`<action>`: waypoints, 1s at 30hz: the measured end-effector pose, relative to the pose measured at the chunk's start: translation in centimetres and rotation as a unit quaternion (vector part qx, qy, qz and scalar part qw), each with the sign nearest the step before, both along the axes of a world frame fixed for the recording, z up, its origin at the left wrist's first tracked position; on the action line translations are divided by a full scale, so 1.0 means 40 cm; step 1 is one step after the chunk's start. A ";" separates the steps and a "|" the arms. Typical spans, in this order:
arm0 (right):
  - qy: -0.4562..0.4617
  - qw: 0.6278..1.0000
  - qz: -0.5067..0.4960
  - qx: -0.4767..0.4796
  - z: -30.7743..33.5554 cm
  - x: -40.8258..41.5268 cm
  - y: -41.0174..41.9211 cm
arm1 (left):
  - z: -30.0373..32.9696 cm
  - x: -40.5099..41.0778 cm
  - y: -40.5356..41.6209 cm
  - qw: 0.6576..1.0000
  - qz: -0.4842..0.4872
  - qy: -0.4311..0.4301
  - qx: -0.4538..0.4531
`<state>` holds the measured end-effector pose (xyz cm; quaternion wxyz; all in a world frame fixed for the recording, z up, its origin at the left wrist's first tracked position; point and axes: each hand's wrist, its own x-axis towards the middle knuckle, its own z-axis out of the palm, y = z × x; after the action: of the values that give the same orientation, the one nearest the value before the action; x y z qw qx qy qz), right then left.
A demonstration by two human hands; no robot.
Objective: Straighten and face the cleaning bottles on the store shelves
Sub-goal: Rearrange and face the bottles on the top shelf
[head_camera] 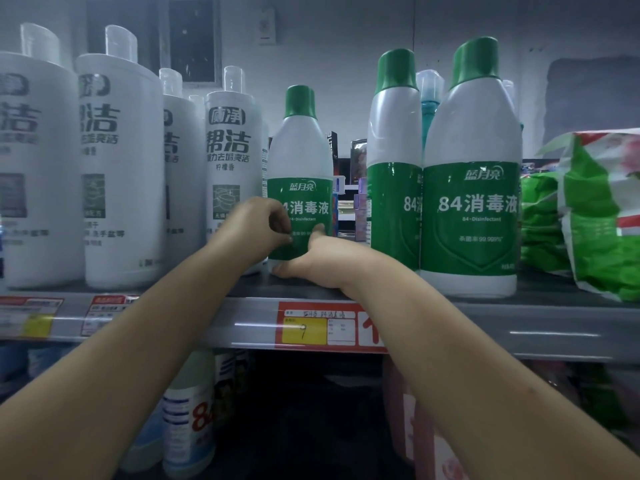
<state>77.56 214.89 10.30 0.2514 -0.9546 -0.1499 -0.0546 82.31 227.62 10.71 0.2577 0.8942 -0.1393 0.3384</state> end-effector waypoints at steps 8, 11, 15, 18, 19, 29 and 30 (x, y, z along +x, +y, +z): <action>-0.027 0.997 0.004 -0.074 0.010 0.004 0.003 | 0.005 -0.005 -0.008 0.996 0.014 0.073 0.047; -0.025 0.996 0.015 -0.085 0.010 0.001 0.003 | 0.006 -0.006 -0.007 0.995 0.018 0.083 0.059; -0.013 0.995 0.027 -0.094 0.011 -0.007 0.004 | 0.005 -0.012 -0.018 0.989 0.015 0.120 0.080; -0.017 0.997 0.027 -0.074 0.007 -0.016 0.004 | 0.000 -0.015 -0.030 0.983 0.025 0.147 0.108; -0.018 0.997 0.024 -0.070 0.006 -0.017 0.004 | 0.000 -0.015 -0.032 0.982 0.026 0.151 0.108; -0.013 0.995 0.043 -0.087 0.009 -0.028 0.008 | -0.007 -0.012 -0.039 0.981 0.030 0.147 0.122; -0.011 0.994 0.046 -0.097 0.010 -0.032 0.008 | -0.007 -0.012 -0.040 0.980 0.030 0.148 0.126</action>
<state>76.30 215.22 10.70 0.1582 -0.9660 -0.2008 -0.0391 81.82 226.03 10.43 0.1506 0.9636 -0.1142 0.1893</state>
